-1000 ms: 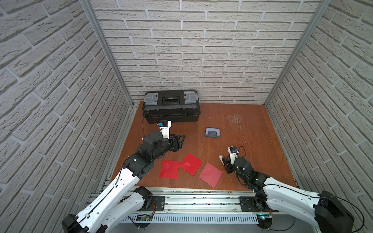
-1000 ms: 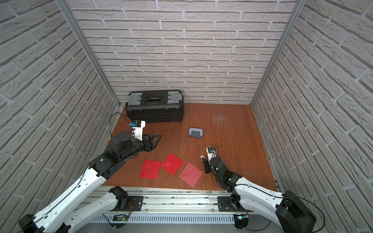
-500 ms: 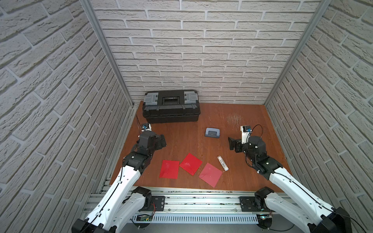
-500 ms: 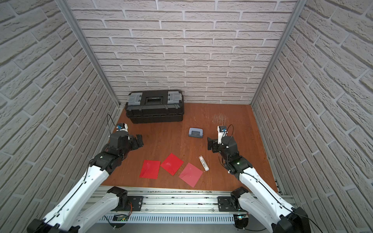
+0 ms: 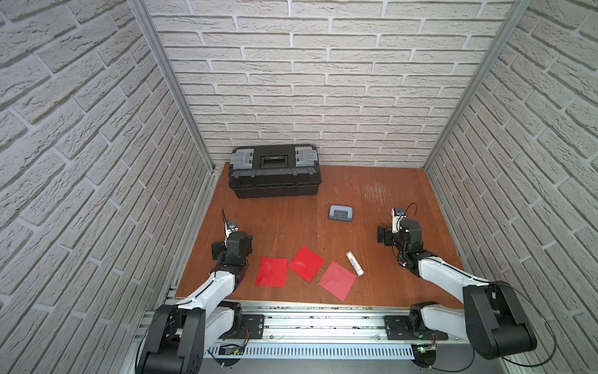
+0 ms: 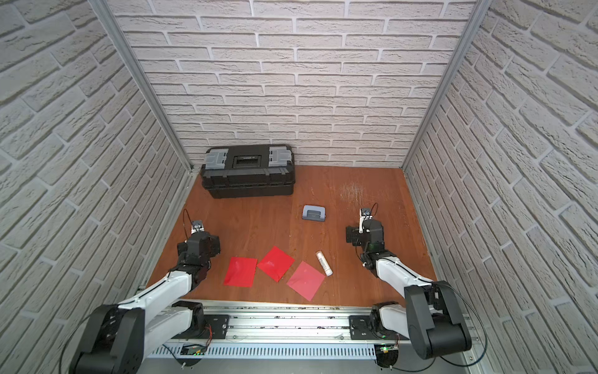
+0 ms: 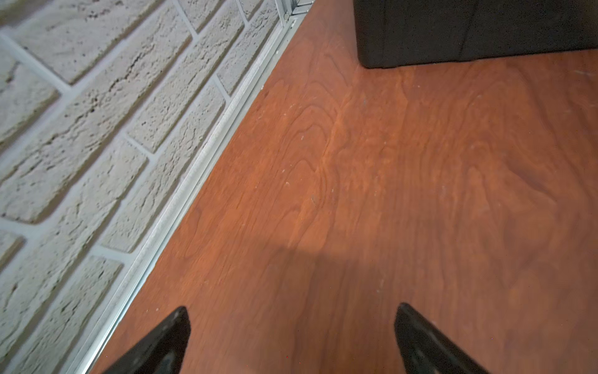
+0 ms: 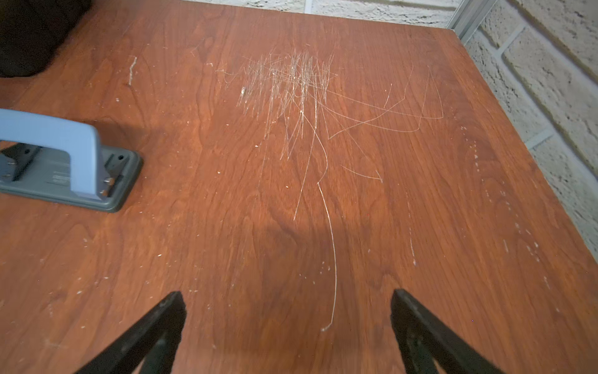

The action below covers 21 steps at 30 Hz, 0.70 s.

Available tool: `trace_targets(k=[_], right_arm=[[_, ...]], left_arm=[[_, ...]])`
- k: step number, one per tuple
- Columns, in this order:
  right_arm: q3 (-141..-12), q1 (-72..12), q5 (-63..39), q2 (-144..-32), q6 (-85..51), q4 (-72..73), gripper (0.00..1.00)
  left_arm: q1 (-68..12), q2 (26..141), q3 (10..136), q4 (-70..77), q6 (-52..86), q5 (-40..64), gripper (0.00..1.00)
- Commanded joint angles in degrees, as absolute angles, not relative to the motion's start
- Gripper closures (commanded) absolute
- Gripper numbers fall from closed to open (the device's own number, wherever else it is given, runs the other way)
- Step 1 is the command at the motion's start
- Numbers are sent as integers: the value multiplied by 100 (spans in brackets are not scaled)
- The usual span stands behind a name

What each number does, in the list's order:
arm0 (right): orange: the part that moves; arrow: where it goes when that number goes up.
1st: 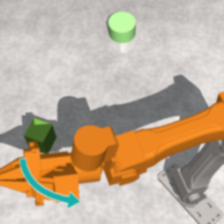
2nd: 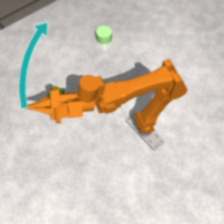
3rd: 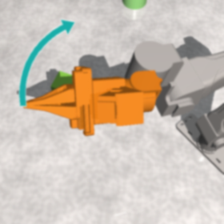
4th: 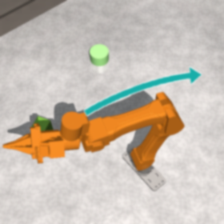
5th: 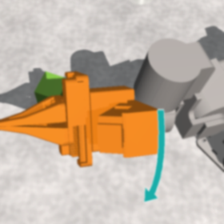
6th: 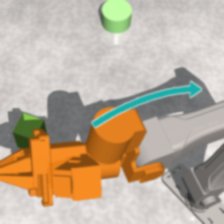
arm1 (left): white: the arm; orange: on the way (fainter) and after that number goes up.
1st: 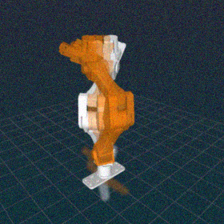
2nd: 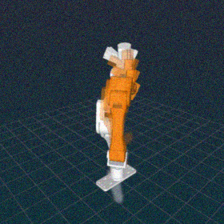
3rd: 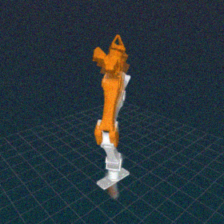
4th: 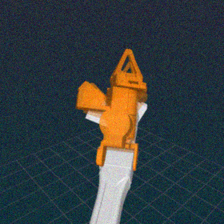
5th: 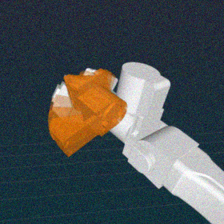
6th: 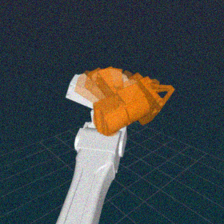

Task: Seal the envelope with a glue stick
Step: Reset both arms

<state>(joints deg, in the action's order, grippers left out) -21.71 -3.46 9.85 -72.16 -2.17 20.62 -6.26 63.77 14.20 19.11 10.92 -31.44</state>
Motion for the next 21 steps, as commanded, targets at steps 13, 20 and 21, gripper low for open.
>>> trace_targets(k=[13, 20, 21], right_arm=[[-2466, 216, -387, -8577, 121, 4402, 0], [-2174, 202, -358, -8850, 115, 5238, 0], [-2211, 210, -352, -8815, 124, 5118, 0]], left_arm=[[81, 8792, 2301, 5017, 495, -1256, 2], [285, 9022, 2162, 5317, 586, -758, 2], [286, 9056, 2142, 5493, 580, -773, 2]])
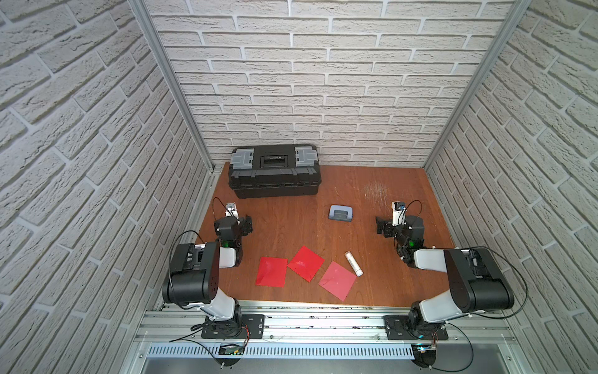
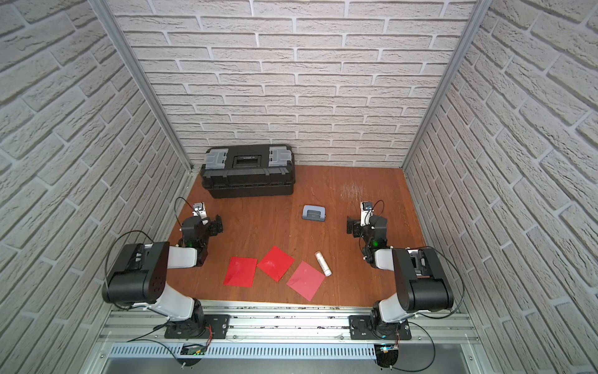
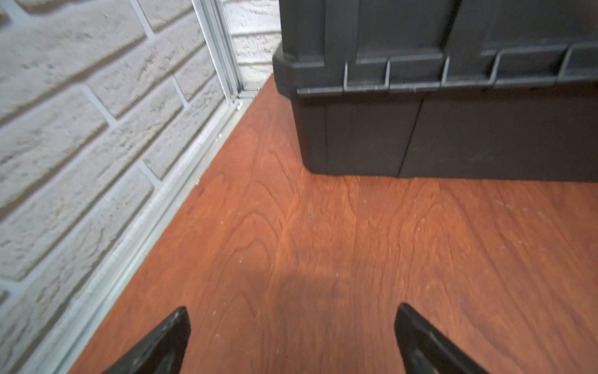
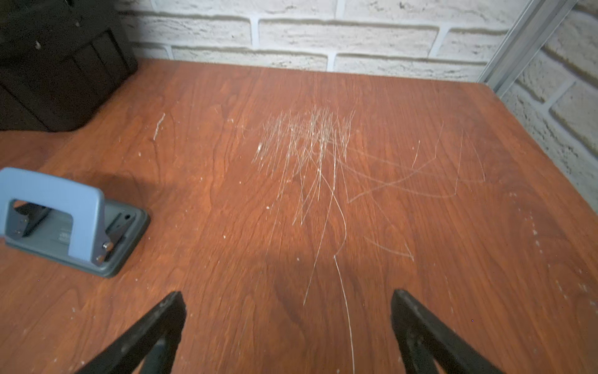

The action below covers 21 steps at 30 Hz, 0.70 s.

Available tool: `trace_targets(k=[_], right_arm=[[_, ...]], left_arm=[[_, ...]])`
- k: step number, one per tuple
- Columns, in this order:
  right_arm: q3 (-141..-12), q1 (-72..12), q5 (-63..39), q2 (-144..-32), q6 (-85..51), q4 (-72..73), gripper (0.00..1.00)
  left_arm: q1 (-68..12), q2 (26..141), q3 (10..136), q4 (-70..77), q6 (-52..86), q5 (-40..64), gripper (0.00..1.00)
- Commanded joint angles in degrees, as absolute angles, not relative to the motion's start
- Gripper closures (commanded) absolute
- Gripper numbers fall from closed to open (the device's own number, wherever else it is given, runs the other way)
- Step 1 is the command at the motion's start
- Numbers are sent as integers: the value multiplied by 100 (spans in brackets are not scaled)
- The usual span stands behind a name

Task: Seal the envelope with a glue stick
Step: Reset both arms

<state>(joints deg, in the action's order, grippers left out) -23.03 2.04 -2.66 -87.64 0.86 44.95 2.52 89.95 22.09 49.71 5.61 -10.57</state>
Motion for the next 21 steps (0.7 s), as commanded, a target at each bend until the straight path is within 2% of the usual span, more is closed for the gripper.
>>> trace_targets(k=[1, 21], right_arm=[[-2270, 202, -352, -8748, 125, 4902, 0], [-2290, 147, -224, -8688, 168, 4742, 0]], left_arm=[[283, 9000, 2166, 5318, 580, -767, 2], [276, 9018, 2127, 5441, 562, -764, 2]])
